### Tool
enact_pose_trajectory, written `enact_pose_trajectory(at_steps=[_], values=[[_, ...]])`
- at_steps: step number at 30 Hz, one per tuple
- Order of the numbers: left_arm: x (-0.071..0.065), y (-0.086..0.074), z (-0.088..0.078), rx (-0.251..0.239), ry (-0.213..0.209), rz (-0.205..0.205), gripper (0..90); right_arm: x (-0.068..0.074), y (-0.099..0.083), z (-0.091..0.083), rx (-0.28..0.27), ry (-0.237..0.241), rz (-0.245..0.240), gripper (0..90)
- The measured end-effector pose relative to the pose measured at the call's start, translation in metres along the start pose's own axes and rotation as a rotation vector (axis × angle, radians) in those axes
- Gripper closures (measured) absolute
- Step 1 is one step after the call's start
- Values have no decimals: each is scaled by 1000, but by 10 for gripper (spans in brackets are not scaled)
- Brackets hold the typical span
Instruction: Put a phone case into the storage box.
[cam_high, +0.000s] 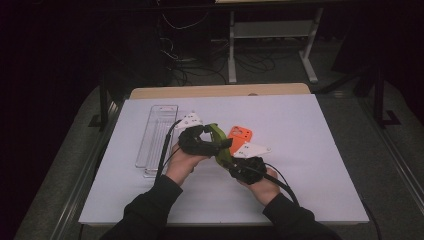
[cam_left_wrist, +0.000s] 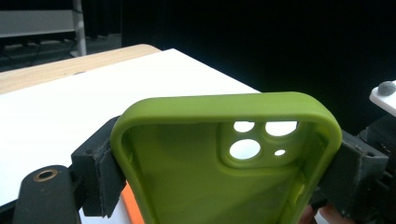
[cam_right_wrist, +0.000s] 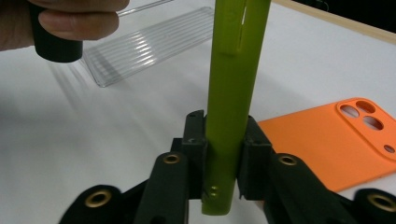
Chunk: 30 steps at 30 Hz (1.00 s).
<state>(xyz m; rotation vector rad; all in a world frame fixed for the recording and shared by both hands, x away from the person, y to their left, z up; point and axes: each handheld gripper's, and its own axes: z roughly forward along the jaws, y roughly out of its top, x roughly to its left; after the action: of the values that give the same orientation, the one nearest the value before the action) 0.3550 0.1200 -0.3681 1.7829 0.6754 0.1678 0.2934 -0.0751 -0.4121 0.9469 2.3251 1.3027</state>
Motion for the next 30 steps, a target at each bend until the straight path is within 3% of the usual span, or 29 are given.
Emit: enact_pose_trajectory(at_steps=[2,5,12,15,17,20,23,30], values=[[0,1,-1,5,17,17,147,0,0,0,4,2,-4,632],[3,2,-3,-6,22,10,147,-5,-2,-6,-1,39,0,521],[9,5,-12,-14,43,-1,147,-15,-7,-17,32,48,6,359],[11,5,-14,-19,48,4,147,-24,-11,-25,41,35,5,303],[11,6,-15,-19,48,-1,147,-35,-17,-34,39,32,40,261],[11,6,-16,-25,53,2,147,-41,-21,-40,35,19,49,232],[11,7,-18,-21,54,9,147,-52,-31,-48,18,-7,59,142],[12,8,-20,-32,57,2,147,-61,-49,-58,28,-58,56,50]])
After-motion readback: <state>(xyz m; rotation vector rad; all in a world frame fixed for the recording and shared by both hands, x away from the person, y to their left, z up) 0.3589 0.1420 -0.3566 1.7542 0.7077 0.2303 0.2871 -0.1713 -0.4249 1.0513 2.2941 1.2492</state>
